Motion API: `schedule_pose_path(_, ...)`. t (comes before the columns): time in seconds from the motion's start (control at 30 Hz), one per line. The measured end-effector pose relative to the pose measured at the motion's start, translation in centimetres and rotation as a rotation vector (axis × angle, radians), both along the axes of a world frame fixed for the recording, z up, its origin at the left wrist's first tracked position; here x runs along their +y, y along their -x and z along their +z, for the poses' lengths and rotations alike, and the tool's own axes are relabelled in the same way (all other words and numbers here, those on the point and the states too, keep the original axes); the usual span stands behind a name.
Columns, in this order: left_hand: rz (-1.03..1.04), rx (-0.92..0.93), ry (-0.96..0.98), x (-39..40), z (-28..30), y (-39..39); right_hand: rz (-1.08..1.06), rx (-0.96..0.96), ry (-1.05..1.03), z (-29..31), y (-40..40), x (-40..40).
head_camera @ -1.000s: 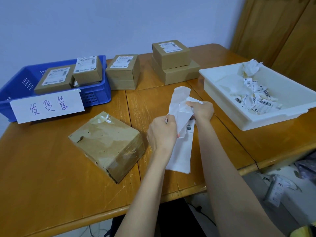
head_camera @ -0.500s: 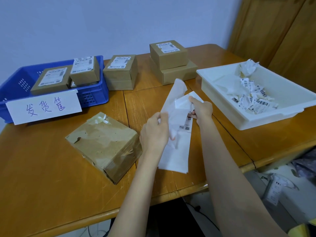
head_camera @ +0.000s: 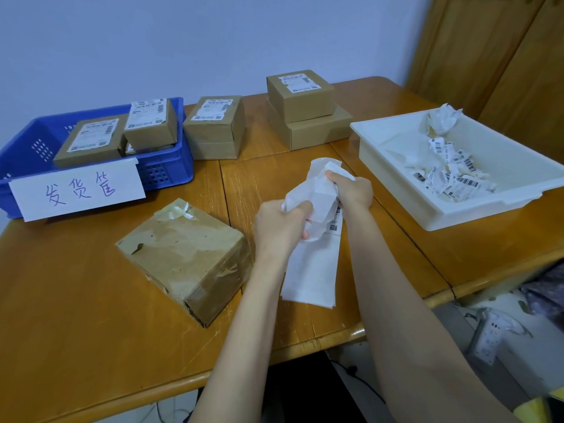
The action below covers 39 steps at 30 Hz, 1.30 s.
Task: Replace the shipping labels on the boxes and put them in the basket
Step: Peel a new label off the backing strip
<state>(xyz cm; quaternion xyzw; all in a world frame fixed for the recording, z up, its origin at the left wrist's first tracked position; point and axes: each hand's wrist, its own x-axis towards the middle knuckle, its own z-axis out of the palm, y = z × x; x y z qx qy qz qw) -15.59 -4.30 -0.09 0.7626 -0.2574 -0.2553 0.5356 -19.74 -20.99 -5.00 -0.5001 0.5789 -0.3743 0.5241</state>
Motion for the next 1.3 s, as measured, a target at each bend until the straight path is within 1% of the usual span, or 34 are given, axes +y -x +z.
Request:
schedule_pose_path(0.1, 0.021, 0.059, 0.037, 0.1, -0.2, 0.3, 0.007, 0.023, 0.011, 0.0, 0.0, -0.1)
schedule_pose_path(0.27, 0.067, 0.053, 0.076, 0.1, -0.2, 0.9, 0.034, 0.078, 0.045, -0.2, -0.1, -0.1)
schedule_pose_path(0.5, 0.064, 0.066, 0.062, 0.3, 0.1, 1.2, 0.018, 0.06, 0.033, -0.2, 0.0, -0.3)
schedule_pose_path(0.83, 0.068, 0.132, 0.074, 1.0, 0.4, 1.4, 0.001, 0.006, 0.052, -0.4, 0.2, -0.6)
schedule_pose_path(1.07, 0.086, 0.148, 0.067, 1.4, 0.3, 1.1, -0.005, 0.056, 0.083, -0.7, 0.1, -0.8)
schedule_pose_path(1.3, 0.094, 0.156, 0.064, 1.5, 0.5, 1.1, -0.003, 0.04, 0.07, -0.6, 0.2, -0.7)
